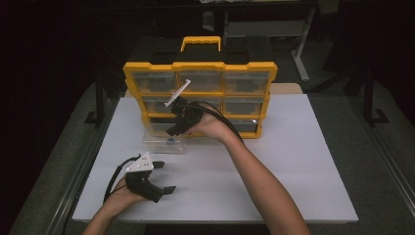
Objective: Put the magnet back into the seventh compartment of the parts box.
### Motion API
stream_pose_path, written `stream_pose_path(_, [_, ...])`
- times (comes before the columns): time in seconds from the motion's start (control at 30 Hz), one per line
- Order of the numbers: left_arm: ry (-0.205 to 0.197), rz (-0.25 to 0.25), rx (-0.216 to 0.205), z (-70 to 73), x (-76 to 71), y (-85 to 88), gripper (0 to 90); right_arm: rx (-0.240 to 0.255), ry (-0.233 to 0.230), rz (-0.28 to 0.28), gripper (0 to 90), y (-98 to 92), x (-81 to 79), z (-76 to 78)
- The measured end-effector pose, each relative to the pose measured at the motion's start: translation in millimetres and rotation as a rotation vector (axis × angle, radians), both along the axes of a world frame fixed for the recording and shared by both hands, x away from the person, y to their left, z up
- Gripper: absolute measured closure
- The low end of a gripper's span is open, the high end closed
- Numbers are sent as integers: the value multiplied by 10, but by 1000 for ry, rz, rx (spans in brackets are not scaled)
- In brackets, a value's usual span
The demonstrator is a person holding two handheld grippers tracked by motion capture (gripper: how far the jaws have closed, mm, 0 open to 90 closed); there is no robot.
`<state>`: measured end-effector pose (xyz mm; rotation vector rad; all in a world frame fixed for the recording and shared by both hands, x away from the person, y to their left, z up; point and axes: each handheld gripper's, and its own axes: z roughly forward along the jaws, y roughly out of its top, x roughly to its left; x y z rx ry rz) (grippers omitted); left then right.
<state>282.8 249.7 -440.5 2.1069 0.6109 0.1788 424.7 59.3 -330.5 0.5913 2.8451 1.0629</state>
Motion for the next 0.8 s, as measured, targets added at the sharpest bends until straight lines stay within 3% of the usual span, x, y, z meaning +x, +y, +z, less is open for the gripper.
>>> stream_pose_path(0.03, [1,0,1,-1,-1,2,0,16,-37,22,409,-36,14,2])
stream_pose_path(0.07, [1,-1,2,-2,-1,5,0,14,-44,20,399,-75,3,9])
stream_pose_path(0.17, [0,1,5,-3,-1,9,0,28,-32,9,365,-193,-33,20])
stream_pose_path(0.33, [0,2,10,-3,-1,9,0,61,-52,-1,305,-379,-90,24])
stream_pose_path(0.4, [-2,1,14,-4,2,11,0,67,-27,-37,283,-443,-138,28])
stream_pose_path(0.5, [-1,0,15,-6,5,14,0,87,-47,-46,246,-541,-153,9])
stream_pose_path(0.67, [4,2,15,-6,0,8,0,111,-37,-76,177,-683,-215,-33])
stream_pose_path(0.8, [5,4,15,-7,1,8,0,98,-85,-126,133,-776,-288,-86])
